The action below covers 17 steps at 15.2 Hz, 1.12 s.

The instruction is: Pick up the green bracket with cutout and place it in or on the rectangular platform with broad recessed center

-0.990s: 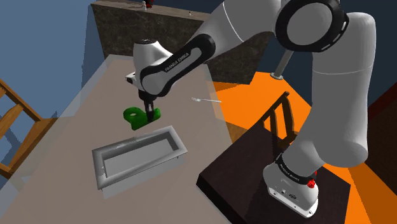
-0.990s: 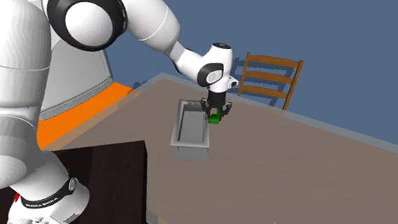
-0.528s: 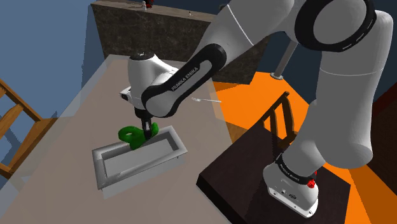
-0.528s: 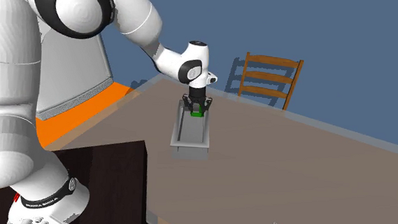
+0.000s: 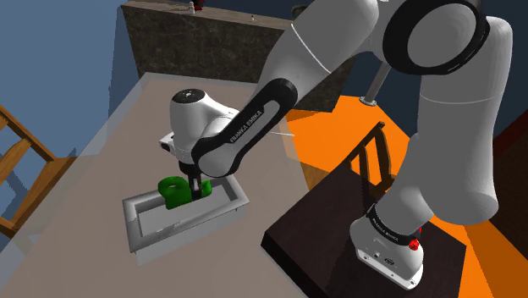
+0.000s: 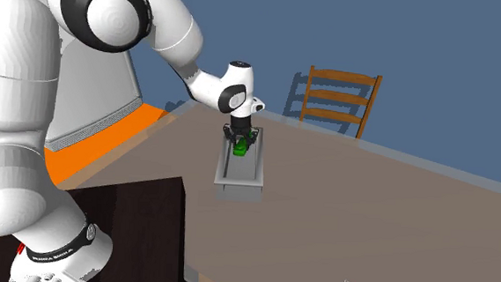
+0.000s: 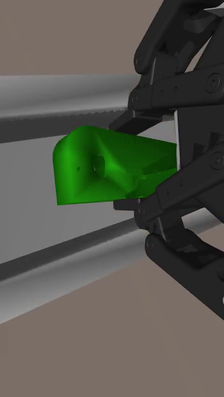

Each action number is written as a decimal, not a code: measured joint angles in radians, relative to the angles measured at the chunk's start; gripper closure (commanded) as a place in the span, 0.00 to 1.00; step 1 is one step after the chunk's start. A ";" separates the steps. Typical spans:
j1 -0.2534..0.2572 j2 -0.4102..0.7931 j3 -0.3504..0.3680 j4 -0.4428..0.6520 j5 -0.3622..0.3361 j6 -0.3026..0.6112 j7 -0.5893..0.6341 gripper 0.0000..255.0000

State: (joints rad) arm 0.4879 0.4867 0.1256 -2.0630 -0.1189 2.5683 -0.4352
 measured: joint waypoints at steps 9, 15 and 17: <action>0.004 0.033 -0.005 0.006 -0.006 0.027 0.004 0.00; 0.004 0.033 -0.005 0.006 -0.006 0.027 0.004 0.00; 0.001 0.000 0.001 -0.002 0.000 0.001 0.001 0.00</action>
State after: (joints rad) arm 0.4890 0.4863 0.1264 -2.0648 -0.1190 2.5694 -0.4342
